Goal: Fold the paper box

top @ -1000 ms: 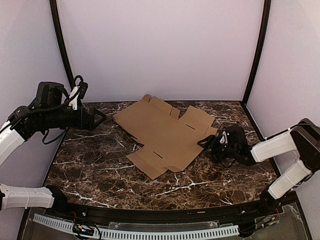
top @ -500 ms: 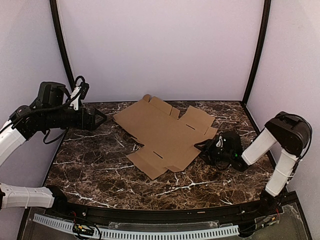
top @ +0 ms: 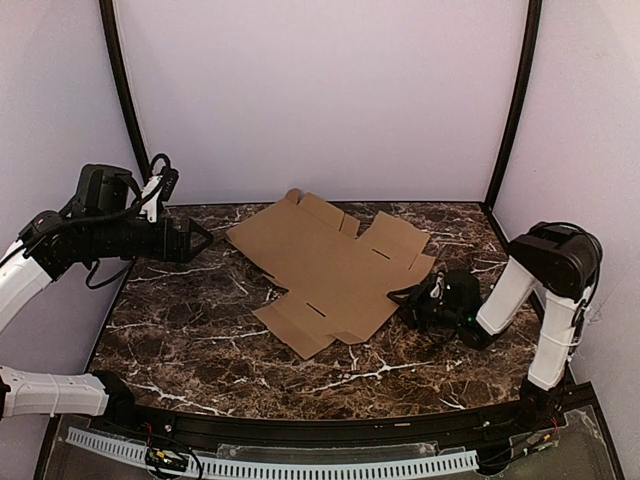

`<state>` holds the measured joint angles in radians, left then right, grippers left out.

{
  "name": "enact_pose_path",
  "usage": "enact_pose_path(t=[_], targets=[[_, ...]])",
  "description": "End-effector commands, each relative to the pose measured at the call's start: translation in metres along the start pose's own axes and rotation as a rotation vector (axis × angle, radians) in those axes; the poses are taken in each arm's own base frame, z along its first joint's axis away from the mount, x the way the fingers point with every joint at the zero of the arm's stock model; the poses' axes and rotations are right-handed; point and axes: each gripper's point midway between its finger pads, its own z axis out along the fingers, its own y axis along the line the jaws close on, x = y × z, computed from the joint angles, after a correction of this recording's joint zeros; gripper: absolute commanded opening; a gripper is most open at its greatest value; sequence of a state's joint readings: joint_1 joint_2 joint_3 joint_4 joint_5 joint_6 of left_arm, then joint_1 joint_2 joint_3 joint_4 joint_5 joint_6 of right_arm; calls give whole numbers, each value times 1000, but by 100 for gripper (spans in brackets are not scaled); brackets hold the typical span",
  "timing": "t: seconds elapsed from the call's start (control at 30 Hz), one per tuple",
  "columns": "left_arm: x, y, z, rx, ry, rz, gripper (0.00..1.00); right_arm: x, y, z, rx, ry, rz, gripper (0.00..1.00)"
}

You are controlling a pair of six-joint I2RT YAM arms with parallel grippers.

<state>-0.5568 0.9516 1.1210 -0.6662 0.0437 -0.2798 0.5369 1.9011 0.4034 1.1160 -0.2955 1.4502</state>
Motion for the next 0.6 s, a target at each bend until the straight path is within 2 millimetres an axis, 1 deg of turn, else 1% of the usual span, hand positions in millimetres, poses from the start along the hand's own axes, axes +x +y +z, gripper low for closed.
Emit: enact_pose_path(t=[0.0,0.03,0.17,0.3,0.37,0.4,0.43,0.57], targets=[[3,1,-4,-5,13,8,98,5,-20,1,61,10,18,32],[3,1,-4,-5,12,6,98,4,-19,2,60,10,17,30],[3,1,-4,-6,13,9,98,3,-15,6,51,10,7,26],[2,1,-5,-6,10,11,98,1,-8,8,41,8,-8,18],[1,0,-5,-4,9,13,98,0,-5,8,43,6,-21,9],[1,0,-5,-3,10,14,98,0,-3,7,43,4,-25,2],[1,-1,-5,-3,11,15,98,-1,0,6,37,1,-33,0],[-2,0,-6,-6,7,19,98,-2,18,-1,10,-11,-85,0]])
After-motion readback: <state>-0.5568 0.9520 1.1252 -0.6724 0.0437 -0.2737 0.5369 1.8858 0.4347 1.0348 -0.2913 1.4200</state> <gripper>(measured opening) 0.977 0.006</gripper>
